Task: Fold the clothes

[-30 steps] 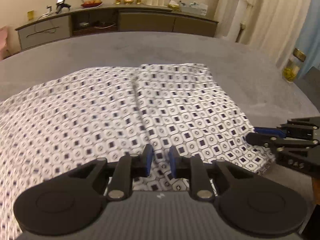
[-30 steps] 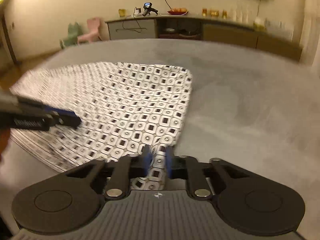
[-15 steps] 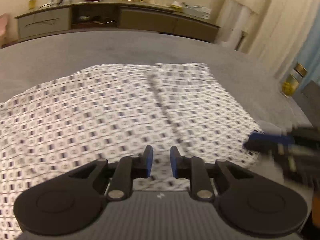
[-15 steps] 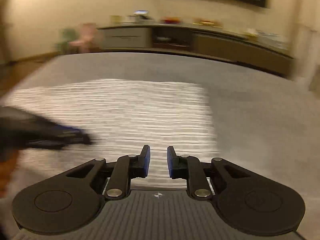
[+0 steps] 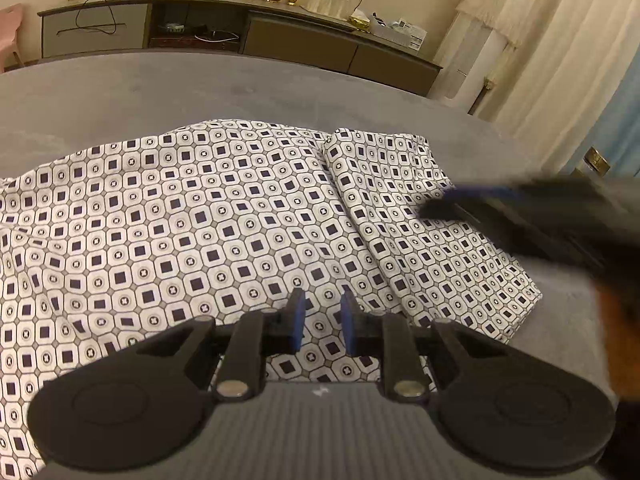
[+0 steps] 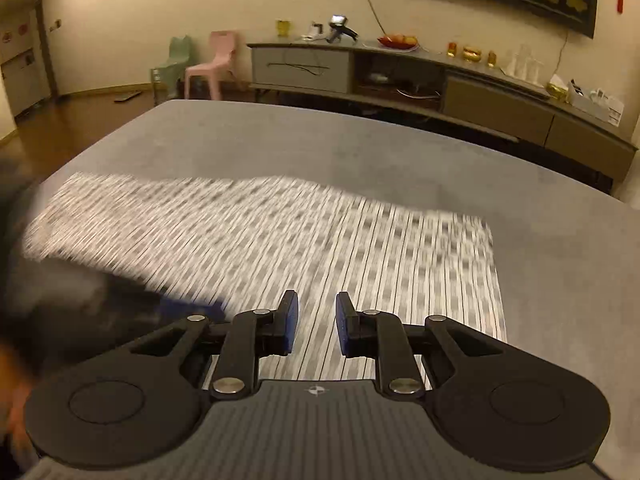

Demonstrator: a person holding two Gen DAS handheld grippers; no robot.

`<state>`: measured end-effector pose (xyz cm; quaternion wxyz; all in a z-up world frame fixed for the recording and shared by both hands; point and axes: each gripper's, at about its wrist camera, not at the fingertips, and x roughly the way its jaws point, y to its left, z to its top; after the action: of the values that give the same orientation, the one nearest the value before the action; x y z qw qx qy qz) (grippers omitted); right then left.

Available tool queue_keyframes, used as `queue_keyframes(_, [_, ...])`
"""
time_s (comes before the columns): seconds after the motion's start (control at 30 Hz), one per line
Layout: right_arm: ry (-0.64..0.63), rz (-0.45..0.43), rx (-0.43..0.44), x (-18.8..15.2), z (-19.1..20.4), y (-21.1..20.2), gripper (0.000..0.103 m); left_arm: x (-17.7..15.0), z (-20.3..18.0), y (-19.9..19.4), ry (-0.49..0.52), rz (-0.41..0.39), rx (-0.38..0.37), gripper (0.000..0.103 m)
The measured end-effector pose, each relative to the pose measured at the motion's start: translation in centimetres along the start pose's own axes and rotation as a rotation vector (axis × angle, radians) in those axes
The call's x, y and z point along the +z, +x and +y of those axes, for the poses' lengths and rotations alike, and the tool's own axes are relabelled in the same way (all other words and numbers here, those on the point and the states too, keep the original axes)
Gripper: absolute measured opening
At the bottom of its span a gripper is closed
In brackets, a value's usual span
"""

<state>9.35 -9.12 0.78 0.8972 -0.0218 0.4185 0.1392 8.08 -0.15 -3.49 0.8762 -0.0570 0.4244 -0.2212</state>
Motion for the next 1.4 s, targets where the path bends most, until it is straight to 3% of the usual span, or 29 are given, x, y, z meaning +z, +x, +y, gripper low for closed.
queue_keyframes(0.33, [0.049, 0.015, -0.031, 5.6, -2.4, 5.0, 0.026, -0.3, 0.3, -0.3, -0.017, -0.009, -0.023, 0.02])
queue_keyframes(0.47, [0.028, 0.011, 0.013, 1.2, -2.3, 1.3, 0.026, -0.3, 0.4, -0.2, -0.026, -0.012, -0.029, 0.02])
queue_keyframes(0.57, [-0.037, -0.01, -0.002, -2.5, -1.9, -0.5, 0.03, -0.2, 0.3, -0.1, -0.026, -0.014, -0.02, 0.02])
queue_keyframes(0.67, [-0.025, -0.006, 0.007, -3.2, -2.0, -1.8, 0.034, 0.9, -1.1, -0.6, 0.009, -0.041, 0.023, 0.02])
queue_keyframes(0.73, [-0.029, -0.021, 0.007, -3.4, -2.0, -2.3, 0.034, 2.6, -3.1, -0.8, 0.064, -0.072, 0.014, 0.02])
queue_keyframes(0.87, [-0.017, -0.046, 0.013, -3.6, -2.2, -3.2, 0.036, 5.7, -7.2, 2.4, 0.177, -0.028, 0.003, 0.022])
queue_keyframes(1.0, [0.008, -0.057, 0.037, -3.9, -2.9, -4.2, 0.037, 7.2, -7.4, 7.9, 0.19, 0.042, 0.141, 0.021])
queue_keyframes(1.1, [0.008, -0.071, 0.036, -4.3, -3.0, -4.8, 0.037, 7.5, -6.0, 8.7, 0.165, 0.02, 0.184, 0.013])
queue_keyframes(1.2, [0.001, -0.084, 0.029, -4.8, -3.0, -5.5, 0.037, 7.8, -4.2, 7.8, 0.106, 0.028, 0.216, 0.01])
queue_keyframes(1.27, [-0.004, -0.094, 0.025, -5.2, -3.0, -6.0, 0.037, 7.6, -3.0, 6.4, 0.076, 0.031, 0.239, 0.014])
queue_keyframes(1.37, [-0.012, -0.107, 0.018, -5.7, -2.9, -6.8, 0.037, 6.1, -0.3, 1.7, 0.025, 0.0, 0.202, 0.024])
queue_keyframes(1.4, [-0.015, -0.112, 0.015, -5.8, -2.9, -7.0, 0.044, 5.3, 1.1, -0.5, 0.012, -0.019, 0.204, 0.026])
